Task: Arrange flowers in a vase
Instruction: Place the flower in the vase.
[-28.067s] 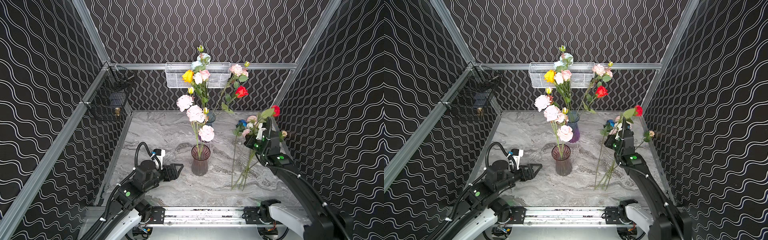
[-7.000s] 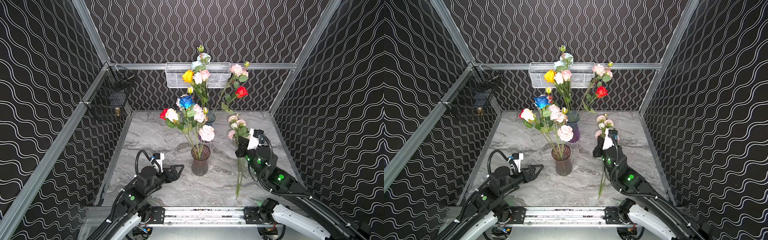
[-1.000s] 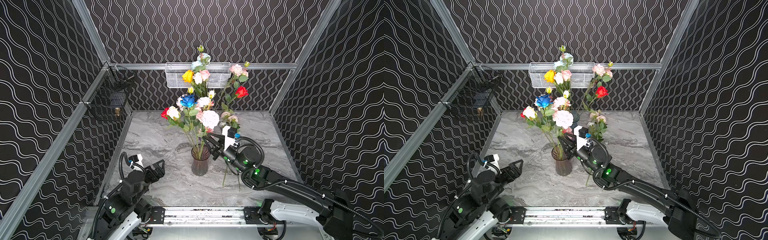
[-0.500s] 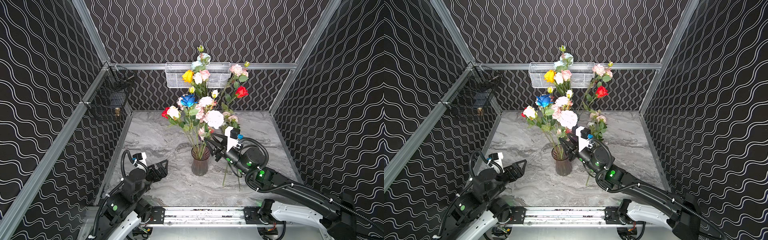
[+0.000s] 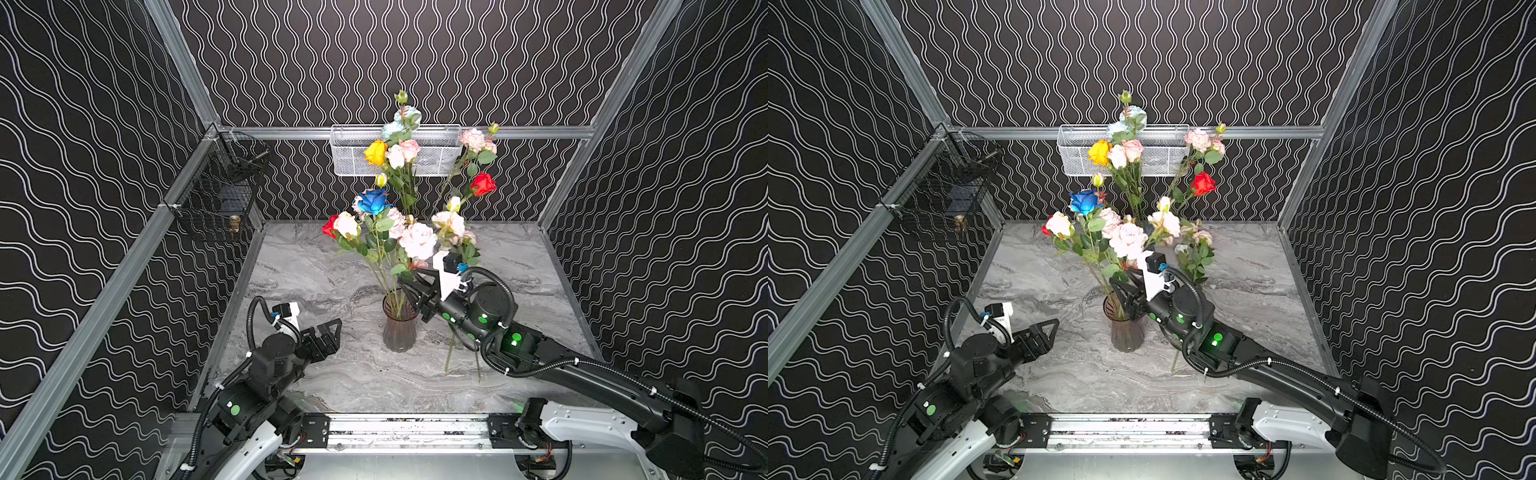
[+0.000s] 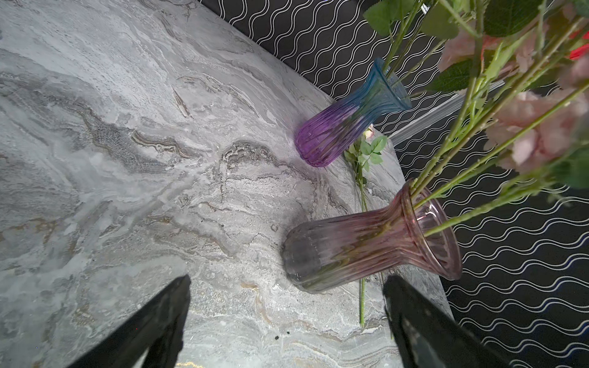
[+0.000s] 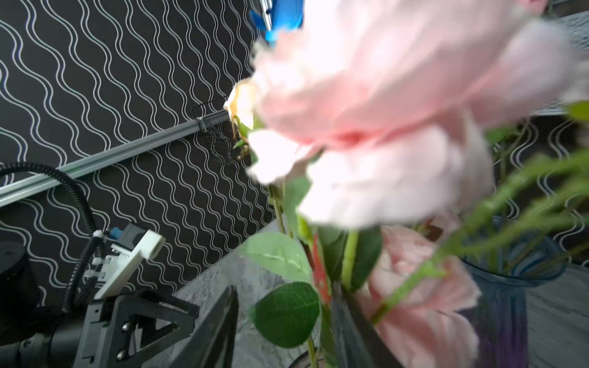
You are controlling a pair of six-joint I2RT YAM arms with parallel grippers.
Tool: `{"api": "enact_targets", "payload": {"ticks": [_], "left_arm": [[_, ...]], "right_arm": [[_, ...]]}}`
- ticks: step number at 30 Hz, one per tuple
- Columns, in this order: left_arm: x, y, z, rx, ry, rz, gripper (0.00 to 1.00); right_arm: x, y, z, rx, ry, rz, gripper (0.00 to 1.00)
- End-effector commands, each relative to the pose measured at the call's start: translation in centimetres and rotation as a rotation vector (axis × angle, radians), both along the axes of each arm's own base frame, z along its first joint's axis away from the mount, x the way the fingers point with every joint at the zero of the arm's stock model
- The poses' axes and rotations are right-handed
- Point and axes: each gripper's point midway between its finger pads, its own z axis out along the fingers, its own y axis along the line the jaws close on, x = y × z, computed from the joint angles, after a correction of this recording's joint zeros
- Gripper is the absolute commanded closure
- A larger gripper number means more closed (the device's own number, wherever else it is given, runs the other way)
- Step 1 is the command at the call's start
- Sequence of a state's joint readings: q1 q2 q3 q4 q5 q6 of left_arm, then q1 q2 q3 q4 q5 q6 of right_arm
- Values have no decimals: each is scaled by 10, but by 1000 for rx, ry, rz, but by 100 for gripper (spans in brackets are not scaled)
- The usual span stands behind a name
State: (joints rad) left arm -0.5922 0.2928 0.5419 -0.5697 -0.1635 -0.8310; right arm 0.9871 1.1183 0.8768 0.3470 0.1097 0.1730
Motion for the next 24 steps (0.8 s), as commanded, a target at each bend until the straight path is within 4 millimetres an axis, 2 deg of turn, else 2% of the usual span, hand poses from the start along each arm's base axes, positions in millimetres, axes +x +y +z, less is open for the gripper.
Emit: {"api": "enact_targets", "payload": {"ticks": [1,3,6,15,24], "left_arm": [[1,-4,8,-16,-37,-19,2],[1,-4,8,-21,-40,-20,2],[0,-5,7,-28,-43,-26,2],[4,-12,7,-35,-48,-49,2],[9,-18,10,-30,-62,-65,2]], "right_arm": [[-5,8,-19,-57,82,44,50],[-8,5,-26,-68,100,47,50],[-12,-2,-27,-67,117,46,50],[-33,-15,8,-58,89,82,50],[-38,-22,26,-50,57,76,51]]}}
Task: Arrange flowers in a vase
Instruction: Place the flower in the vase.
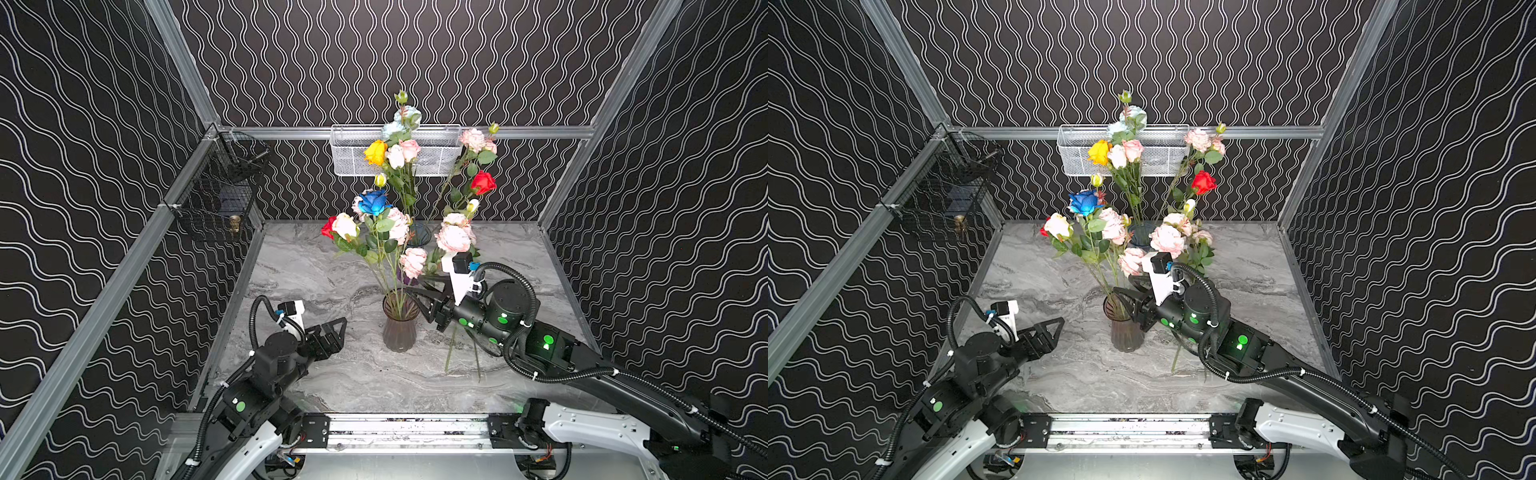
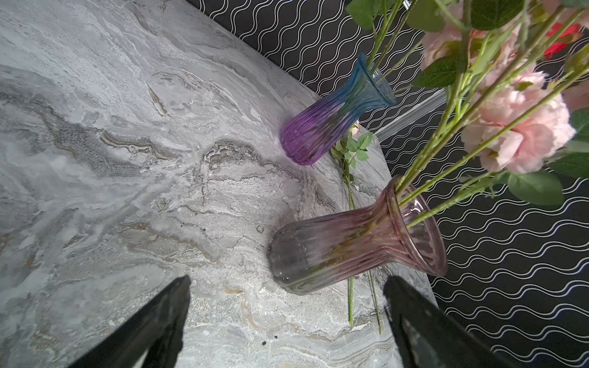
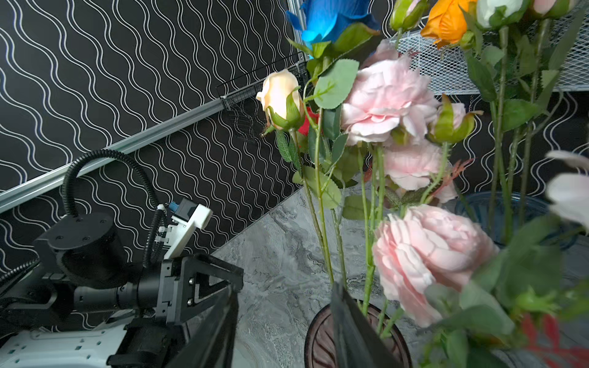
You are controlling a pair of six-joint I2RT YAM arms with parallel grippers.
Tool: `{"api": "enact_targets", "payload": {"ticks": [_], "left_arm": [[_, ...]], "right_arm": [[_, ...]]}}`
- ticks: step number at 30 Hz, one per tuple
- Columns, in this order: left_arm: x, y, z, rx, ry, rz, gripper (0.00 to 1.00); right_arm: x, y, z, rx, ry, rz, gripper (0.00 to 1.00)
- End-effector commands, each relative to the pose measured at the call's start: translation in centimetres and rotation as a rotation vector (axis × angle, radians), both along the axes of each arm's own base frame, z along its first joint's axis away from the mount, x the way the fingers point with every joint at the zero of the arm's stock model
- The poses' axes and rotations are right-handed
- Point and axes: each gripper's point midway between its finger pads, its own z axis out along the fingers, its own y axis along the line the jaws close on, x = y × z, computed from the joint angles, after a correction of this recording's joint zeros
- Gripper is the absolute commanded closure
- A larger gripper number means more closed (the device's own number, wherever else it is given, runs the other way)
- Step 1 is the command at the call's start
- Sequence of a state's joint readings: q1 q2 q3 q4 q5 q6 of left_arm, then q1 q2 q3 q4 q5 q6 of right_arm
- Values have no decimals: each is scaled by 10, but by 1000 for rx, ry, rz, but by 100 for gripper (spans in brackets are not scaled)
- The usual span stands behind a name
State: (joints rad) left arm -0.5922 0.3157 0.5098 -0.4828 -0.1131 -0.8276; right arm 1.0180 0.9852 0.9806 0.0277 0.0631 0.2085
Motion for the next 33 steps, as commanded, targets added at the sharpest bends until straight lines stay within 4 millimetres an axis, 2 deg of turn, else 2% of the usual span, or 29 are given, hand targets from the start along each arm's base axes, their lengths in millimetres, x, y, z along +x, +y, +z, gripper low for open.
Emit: {"api": "enact_targets", "payload": {"ticks": [1,3,4,6,10,13,17,20,23,27,33], "left_arm": [[3,-3,10,1,-46,-15,2],[4,-3,10,3,-48,-15,2],[4,-3,10,6,-49,-17,2],[4,-2,11,9,-57,-15,2],[3,1,15,14,-77,-4,2],[3,2,19,8,-96,2,2],[3,3,21,-11,-111,4,2],[4,-1,17,-33,-111,-2,2],[6,-6,11,-49,-94,-15,2],[9,-15,7,-62,-75,-44,2],[7,-22,1,-61,-33,-80,2]], "right_arm": [[-1,-1,5,-3,-18,1,52],[-3,-1,3,-13,-15,10,54],[-5,-3,18,13,-34,10,55],[-9,-9,27,26,-44,4,57],[-10,-33,40,55,-65,-63,59],[-5,-57,35,43,-52,-163,62],[6,-111,12,69,-18,-394,72],[13,-152,-12,64,9,-572,78],[21,-183,-38,53,32,-717,83],[42,-197,-74,40,120,-771,85],[98,-207,-150,92,442,-705,87]]}}
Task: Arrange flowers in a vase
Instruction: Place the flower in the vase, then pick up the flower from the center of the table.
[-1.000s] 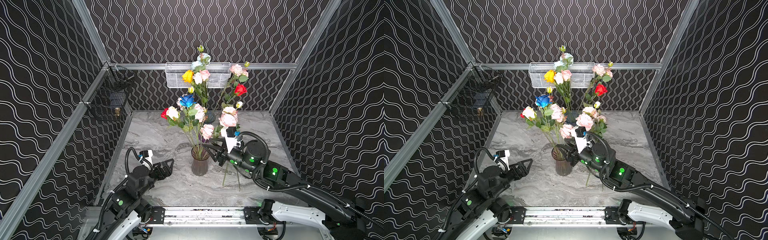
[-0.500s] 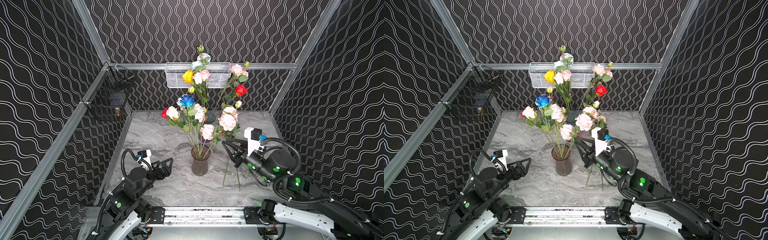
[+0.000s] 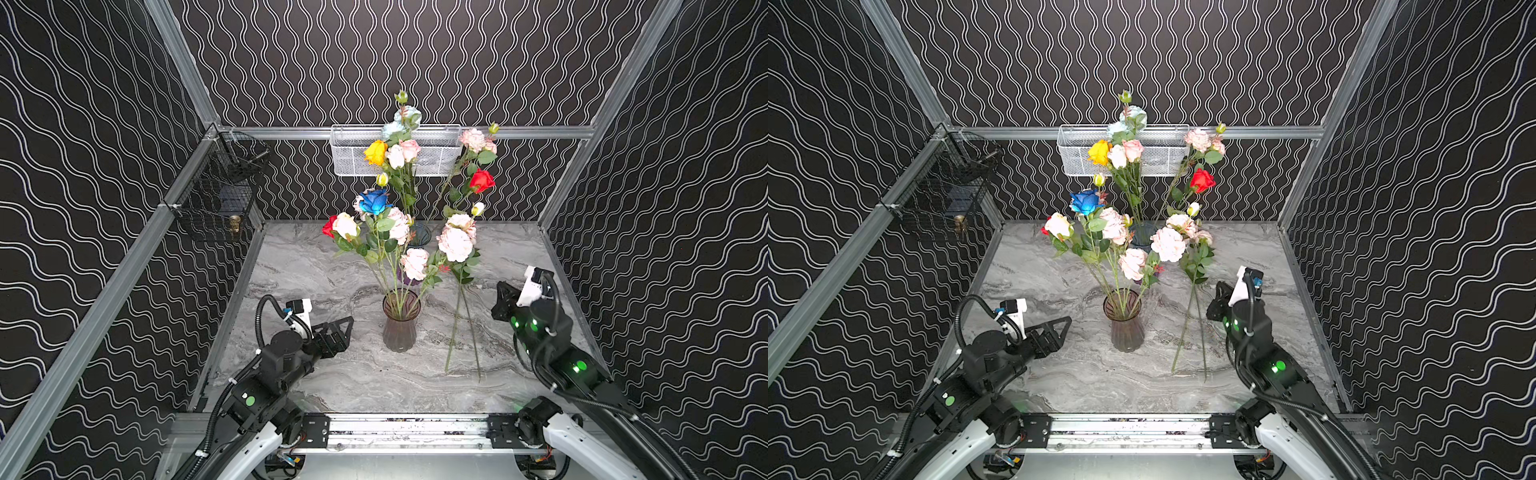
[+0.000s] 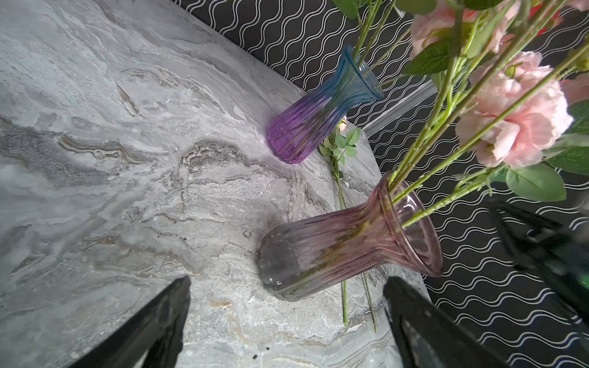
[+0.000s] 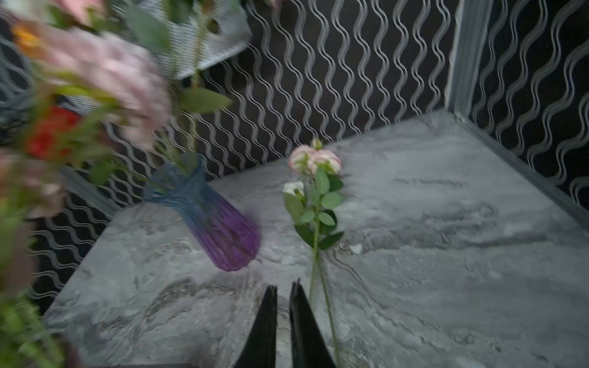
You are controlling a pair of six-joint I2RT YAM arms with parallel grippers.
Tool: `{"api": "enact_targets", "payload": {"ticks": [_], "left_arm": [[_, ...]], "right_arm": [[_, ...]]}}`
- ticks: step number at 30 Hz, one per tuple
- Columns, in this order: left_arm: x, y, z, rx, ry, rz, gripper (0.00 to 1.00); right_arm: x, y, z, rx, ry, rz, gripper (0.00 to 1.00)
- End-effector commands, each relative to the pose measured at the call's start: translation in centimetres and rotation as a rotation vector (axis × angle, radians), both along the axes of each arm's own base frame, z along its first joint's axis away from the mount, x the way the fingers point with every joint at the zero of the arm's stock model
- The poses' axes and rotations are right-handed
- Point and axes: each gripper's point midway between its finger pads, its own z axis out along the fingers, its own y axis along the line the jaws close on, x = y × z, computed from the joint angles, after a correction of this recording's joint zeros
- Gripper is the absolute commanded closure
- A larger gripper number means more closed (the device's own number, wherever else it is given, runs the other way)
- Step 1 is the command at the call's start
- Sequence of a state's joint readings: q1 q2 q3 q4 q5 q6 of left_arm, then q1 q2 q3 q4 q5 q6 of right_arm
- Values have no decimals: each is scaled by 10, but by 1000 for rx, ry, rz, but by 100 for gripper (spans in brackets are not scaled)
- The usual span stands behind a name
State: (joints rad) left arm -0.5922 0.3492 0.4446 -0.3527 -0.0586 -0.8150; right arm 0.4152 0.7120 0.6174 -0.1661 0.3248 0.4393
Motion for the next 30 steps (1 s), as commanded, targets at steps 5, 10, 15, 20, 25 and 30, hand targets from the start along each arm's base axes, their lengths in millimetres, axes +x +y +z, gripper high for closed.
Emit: {"api": "enact_targets", "payload": {"ticks": [5,10,15,20,25,30], "left_arm": [[-3,-14,-11,-86,49,-48,3],[-5,-41,-33,-199,116,-148,5],[-4,-61,-40,-244,142,-234,5],[-3,-67,-38,-245,139,-259,5],[-2,-60,-38,-236,129,-224,5],[-5,-53,-35,-214,120,-208,4]], "right_arm": [[44,49,-82,227,324,205,74],[66,60,-130,233,467,200,70],[74,62,-164,232,545,179,66],[78,64,-181,230,575,183,65],[85,65,-197,232,604,169,65],[94,64,-208,228,625,150,72]]}}
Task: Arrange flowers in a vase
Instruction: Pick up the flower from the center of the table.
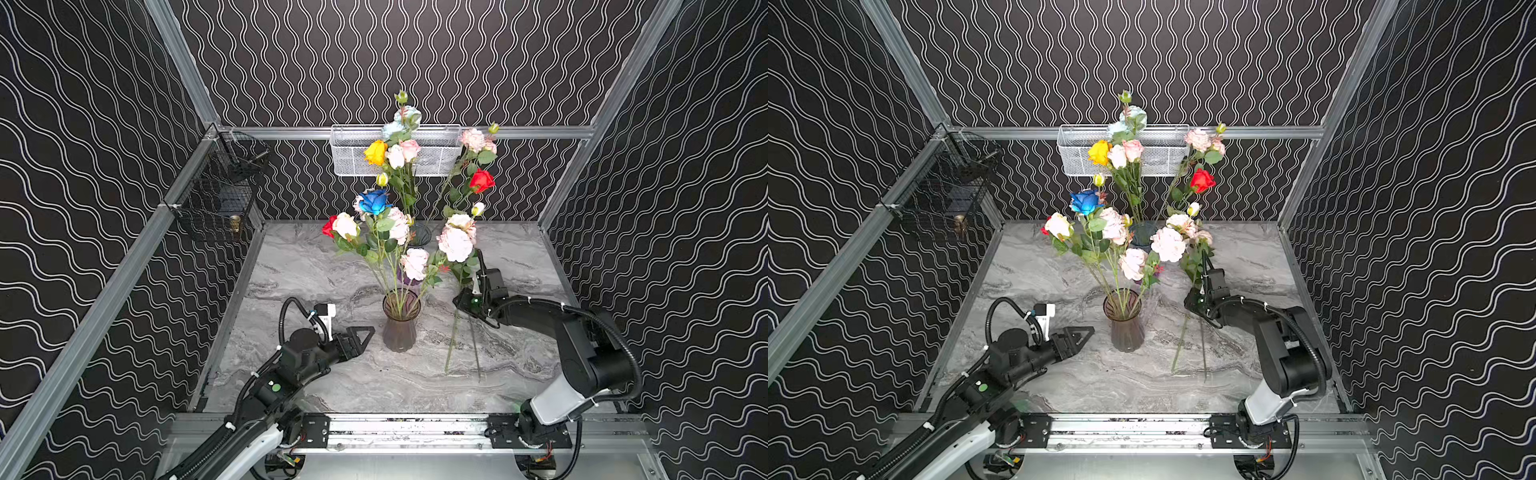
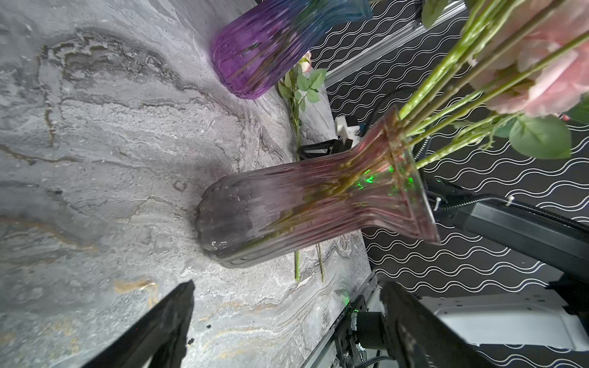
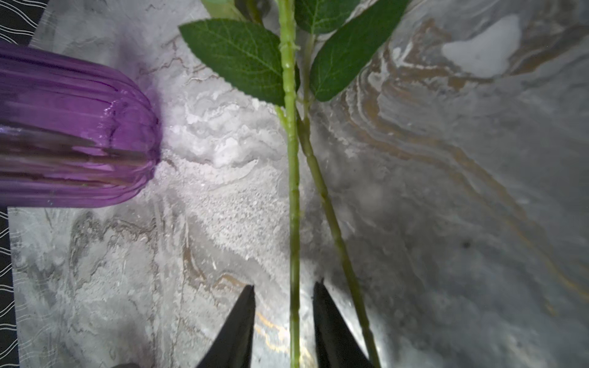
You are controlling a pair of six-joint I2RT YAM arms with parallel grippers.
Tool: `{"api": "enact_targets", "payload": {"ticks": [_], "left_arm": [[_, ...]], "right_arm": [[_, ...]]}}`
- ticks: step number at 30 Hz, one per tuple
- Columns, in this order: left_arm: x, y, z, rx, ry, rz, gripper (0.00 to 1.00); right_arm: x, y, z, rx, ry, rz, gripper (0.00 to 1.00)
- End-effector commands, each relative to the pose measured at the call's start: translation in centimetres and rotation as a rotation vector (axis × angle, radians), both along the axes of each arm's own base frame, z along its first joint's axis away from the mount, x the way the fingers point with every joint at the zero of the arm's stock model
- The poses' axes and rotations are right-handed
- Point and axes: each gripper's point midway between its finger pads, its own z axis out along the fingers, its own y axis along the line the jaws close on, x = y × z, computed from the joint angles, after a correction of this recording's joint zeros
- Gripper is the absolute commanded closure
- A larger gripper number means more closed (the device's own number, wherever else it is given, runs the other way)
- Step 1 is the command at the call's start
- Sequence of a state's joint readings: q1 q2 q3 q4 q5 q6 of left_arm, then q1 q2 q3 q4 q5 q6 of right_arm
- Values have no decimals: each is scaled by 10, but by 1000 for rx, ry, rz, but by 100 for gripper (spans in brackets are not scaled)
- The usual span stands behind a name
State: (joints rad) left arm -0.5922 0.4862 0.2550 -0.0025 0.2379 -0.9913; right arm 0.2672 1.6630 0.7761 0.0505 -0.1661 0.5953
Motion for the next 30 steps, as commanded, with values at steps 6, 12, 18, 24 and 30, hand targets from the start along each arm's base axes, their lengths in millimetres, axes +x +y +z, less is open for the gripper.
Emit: {"api": "enact_targets", "payload": {"ticks": [6,12,18,24,30], "left_arm": [[-3,13,12,31,-40,42,4],[-6,23,23,66,-78,65,3],[-7,26,30,83,-104,71,2],[-8,29,33,89,-113,75,2],[-8,35,46,103,-150,100,2]], "right_arm": [[12,-9,10,24,-55,-78,92],[11,-15,58,44,-174,-93,100],[-1,-24,94,58,-265,-111,100],[-20,-36,126,116,-383,-149,100],[-49,-59,198,153,-711,-218,100]]}}
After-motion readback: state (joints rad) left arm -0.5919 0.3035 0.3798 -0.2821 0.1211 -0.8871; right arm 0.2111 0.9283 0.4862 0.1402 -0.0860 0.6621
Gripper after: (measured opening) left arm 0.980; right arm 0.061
